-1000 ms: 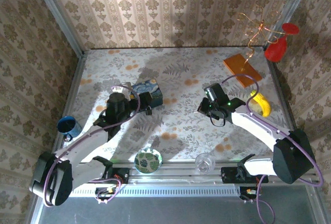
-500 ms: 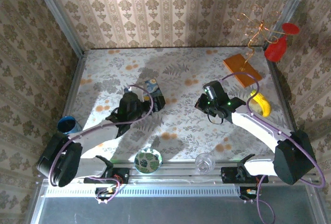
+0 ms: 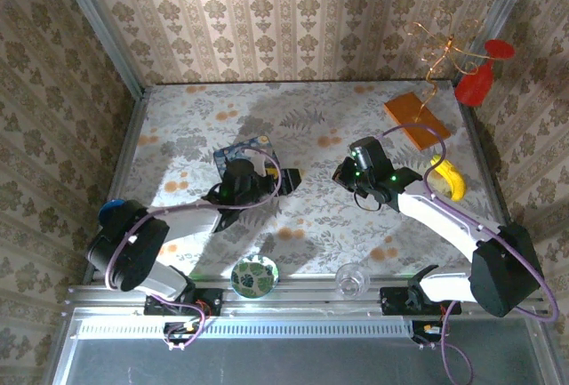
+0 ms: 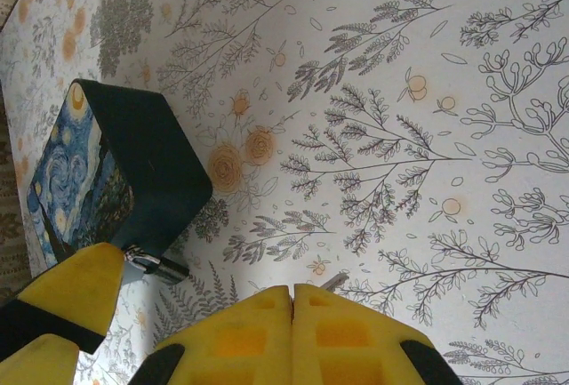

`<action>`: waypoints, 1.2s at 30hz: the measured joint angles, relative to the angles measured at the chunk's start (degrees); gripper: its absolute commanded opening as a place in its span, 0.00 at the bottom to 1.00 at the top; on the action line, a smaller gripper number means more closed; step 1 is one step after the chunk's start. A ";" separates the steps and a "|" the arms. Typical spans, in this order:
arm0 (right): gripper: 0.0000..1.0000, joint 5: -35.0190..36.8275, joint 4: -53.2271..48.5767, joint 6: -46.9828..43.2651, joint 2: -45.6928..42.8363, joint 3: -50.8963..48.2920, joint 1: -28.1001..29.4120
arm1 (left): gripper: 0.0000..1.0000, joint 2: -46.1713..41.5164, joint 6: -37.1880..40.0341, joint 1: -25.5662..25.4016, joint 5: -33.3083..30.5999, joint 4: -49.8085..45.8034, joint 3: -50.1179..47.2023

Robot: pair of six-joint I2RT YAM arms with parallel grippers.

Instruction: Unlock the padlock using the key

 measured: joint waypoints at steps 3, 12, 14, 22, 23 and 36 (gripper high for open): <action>0.00 -0.02 0.76 0.55 0.00 -0.63 0.00 | 0.78 2.43 -0.24 -0.26 2.10 1.66 0.96; 0.00 -1.44 0.83 0.57 0.00 -0.81 0.00 | 0.76 8.35 -0.57 -0.98 7.78 11.76 1.38; 0.00 -1.64 0.90 0.61 0.00 -0.24 0.00 | 0.76 8.48 -0.46 -1.05 8.11 14.53 0.72; 0.00 -4.57 4.31 3.10 -0.52 0.09 0.00 | 0.68 7.91 4.85 -1.90 8.13 21.81 -1.77; 0.00 -5.16 5.09 3.61 -0.74 0.09 0.00 | 0.68 7.56 5.70 -2.16 8.26 21.90 -1.77; 0.00 -13.05 12.22 6.99 -1.18 0.50 0.00 | 0.66 3.45 18.69 -2.84 8.79 21.27 -1.84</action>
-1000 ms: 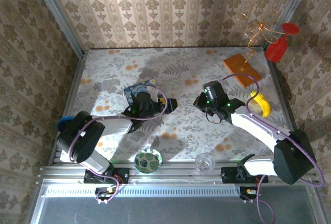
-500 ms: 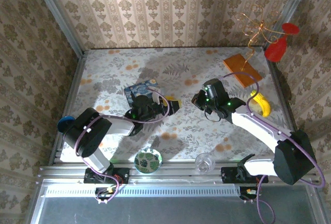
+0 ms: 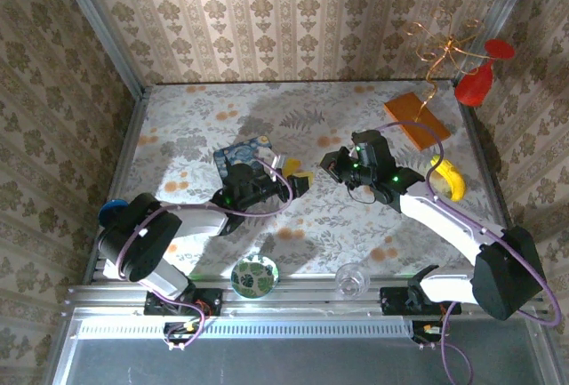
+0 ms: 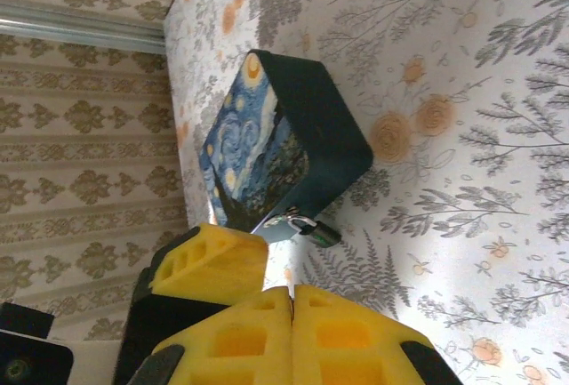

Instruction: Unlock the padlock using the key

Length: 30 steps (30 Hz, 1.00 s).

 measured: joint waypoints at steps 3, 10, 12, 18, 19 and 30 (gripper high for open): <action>0.00 -1.09 0.59 0.07 -0.20 0.52 0.00 | 0.66 -0.11 2.71 -0.09 0.81 1.05 -0.50; 0.00 -3.21 0.70 0.07 -1.77 1.55 0.00 | 0.66 0.04 7.48 -0.07 3.37 4.92 -1.09; 0.00 -3.50 0.68 0.07 -2.29 1.77 0.00 | 0.66 0.42 8.37 -0.07 3.85 5.97 -1.09; 0.00 -3.91 0.70 0.07 -3.69 2.01 0.00 | 0.62 1.86 10.43 -0.07 4.44 6.93 -1.03; 0.00 -3.91 0.70 0.07 -3.82 2.03 0.00 | 0.60 2.01 10.62 -0.07 4.48 7.08 -0.96; 0.00 -5.03 0.81 0.90 -4.22 2.03 0.02 | 0.49 3.69 11.50 -0.02 5.57 7.52 1.77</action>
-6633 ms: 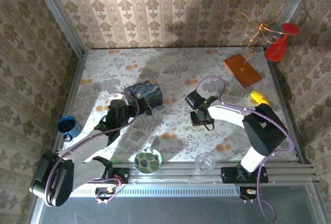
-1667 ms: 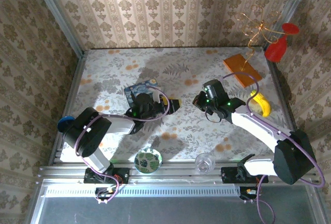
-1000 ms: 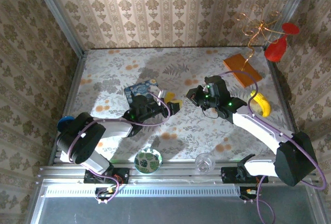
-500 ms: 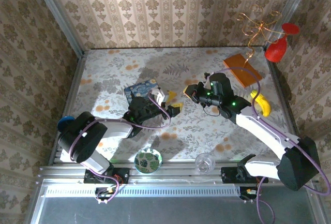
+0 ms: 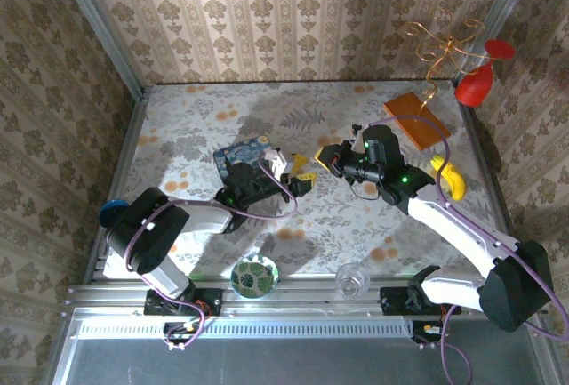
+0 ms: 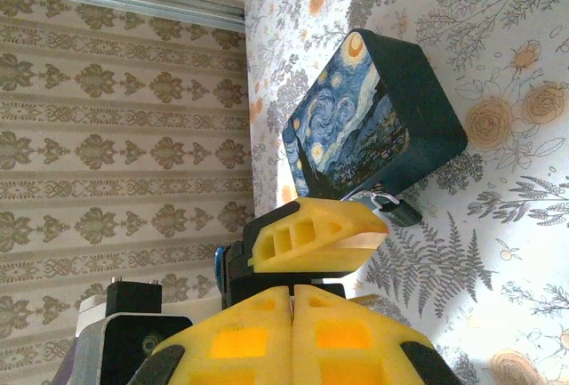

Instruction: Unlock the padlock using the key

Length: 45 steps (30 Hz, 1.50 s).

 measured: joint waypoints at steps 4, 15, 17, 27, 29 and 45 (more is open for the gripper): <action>0.00 -0.15 0.02 0.13 0.00 0.00 0.26 | 0.47 0.61 0.00 0.00 0.59 -0.11 0.92; 0.00 -0.22 0.04 0.20 0.02 0.00 0.63 | 0.36 1.25 -0.02 0.00 1.27 -0.26 2.95; 0.00 -0.39 0.09 0.20 0.02 0.00 0.70 | 0.32 1.38 -0.02 0.02 1.25 -0.31 2.95; 0.00 -0.94 1.20 0.20 0.24 0.04 0.76 | 0.06 1.38 -0.17 0.70 2.29 -0.28 2.97; 0.00 -0.74 1.44 0.17 0.35 0.11 0.72 | 0.00 1.36 -0.07 0.59 3.32 -0.24 2.97; 0.29 -1.66 -6.58 -8.55 2.29 6.19 0.26 | 0.00 -14.58 5.09 1.60 2.05 -32.26 6.34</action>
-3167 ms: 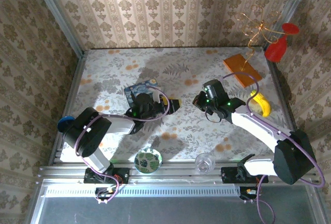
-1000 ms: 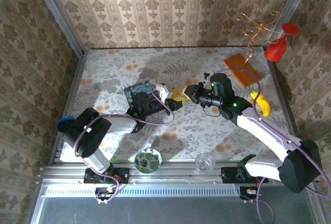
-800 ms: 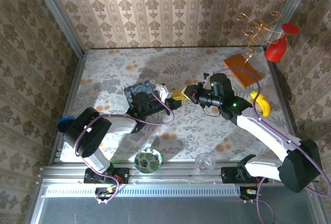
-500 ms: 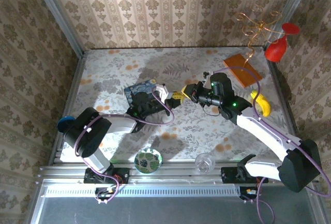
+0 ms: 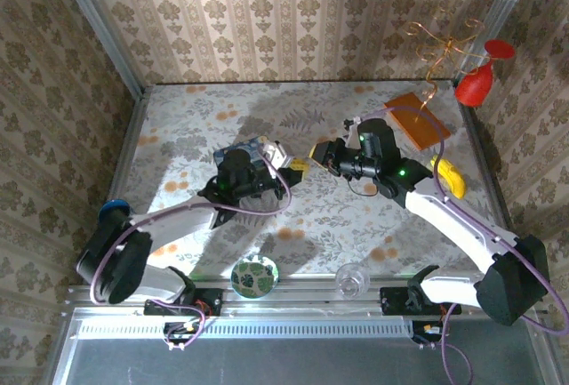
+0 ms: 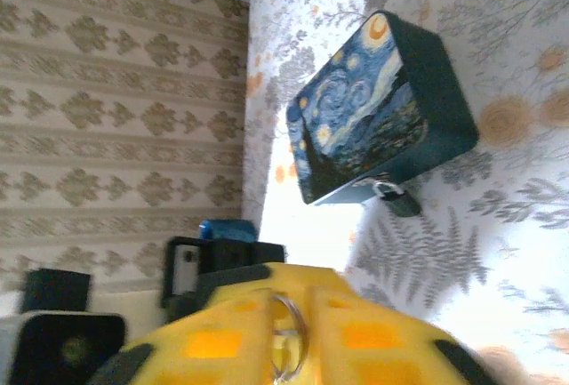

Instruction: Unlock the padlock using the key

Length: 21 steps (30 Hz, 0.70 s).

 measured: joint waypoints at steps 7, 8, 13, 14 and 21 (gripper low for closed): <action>0.38 -2.03 -7.85 -17.53 -2.69 5.70 -1.62 | 0.00 -8.44 9.97 1.01 -1.55 -35.36 12.02; 0.37 -2.93 -8.39 -20.20 -3.54 5.81 -1.62 | 0.00 -9.09 11.69 0.98 -1.62 -39.74 13.38; 0.39 -8.44 -9.14 -33.00 -6.40 5.92 -0.72 | 0.00 -9.57 19.65 0.94 -2.40 -57.07 18.73; 0.39 -9.49 -9.14 -35.19 -6.67 5.92 -0.33 | 0.00 -9.22 21.11 0.94 -2.36 -60.11 19.93; 0.37 -15.58 -8.59 -45.68 -7.45 5.49 2.19 | 0.00 -6.45 29.27 0.92 1.36 -71.89 27.17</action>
